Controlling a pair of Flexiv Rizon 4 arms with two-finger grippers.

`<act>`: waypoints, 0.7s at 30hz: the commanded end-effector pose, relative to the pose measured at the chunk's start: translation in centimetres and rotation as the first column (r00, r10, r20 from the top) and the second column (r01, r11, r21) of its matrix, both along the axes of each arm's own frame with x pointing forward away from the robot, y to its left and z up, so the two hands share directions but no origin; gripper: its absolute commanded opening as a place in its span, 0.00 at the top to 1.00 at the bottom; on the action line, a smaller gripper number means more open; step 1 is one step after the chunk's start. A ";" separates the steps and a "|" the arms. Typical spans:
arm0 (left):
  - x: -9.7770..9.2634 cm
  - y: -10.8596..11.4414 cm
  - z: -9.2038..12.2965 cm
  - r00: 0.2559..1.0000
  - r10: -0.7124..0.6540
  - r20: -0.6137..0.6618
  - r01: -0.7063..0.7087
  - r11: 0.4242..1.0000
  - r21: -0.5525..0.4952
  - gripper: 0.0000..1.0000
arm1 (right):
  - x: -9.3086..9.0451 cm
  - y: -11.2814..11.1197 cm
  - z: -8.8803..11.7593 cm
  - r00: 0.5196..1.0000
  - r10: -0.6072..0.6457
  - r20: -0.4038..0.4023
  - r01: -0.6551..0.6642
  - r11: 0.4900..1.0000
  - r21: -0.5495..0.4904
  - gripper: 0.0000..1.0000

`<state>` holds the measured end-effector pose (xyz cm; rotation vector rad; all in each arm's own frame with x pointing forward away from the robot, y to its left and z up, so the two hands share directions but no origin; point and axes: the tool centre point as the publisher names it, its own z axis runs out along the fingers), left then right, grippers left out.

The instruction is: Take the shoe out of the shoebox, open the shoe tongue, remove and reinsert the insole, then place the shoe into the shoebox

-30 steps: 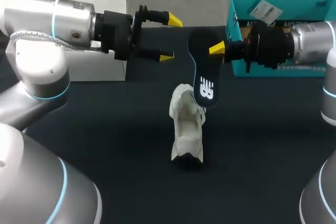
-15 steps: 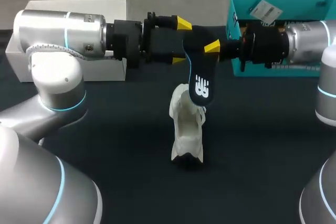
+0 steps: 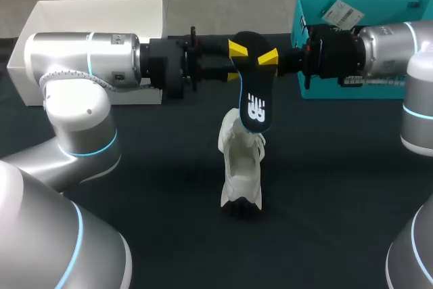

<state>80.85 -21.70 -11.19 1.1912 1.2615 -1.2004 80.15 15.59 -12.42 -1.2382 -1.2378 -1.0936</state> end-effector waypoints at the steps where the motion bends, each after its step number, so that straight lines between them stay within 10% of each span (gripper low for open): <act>1: -0.3 -0.8 -0.3 1.000 0.007 0.002 -0.007 1.000 -0.011 0.66 | 0.0 0.2 -0.1 1.000 -0.002 0.000 0.002 1.000 0.001 1.00; 10: -0.5 -1.5 -0.9 1.000 0.006 -0.013 -0.006 1.000 0.000 0.69 | -0.2 0.0 -0.1 1.000 -0.007 0.003 0.007 1.000 0.003 1.00; 21: -0.3 -1.7 -1.4 1.000 0.011 -0.021 -0.011 1.000 0.014 1.00 | -0.4 0.1 -0.2 1.000 -0.006 0.004 0.006 1.000 0.011 1.00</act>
